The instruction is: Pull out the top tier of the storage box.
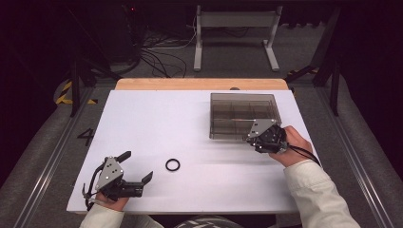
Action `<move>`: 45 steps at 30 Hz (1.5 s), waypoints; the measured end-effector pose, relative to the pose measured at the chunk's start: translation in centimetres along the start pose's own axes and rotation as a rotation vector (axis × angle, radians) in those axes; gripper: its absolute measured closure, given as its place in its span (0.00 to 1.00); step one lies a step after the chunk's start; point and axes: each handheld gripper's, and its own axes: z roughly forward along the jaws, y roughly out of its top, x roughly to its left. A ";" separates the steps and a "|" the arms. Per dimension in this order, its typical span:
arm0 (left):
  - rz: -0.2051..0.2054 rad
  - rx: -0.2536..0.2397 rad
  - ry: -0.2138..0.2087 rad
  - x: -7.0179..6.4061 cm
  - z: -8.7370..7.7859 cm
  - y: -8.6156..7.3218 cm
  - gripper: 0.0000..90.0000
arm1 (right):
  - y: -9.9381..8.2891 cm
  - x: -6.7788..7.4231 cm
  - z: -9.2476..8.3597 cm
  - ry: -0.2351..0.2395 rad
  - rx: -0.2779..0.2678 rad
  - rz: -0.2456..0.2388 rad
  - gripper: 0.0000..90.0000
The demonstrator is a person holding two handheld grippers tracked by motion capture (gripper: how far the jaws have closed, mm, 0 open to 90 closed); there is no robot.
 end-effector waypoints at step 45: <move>-0.007 0.000 -0.001 0.2 0.4 0.1 0.00 | 2.2 1.7 -3.1 0.097 -0.221 0.086 0.58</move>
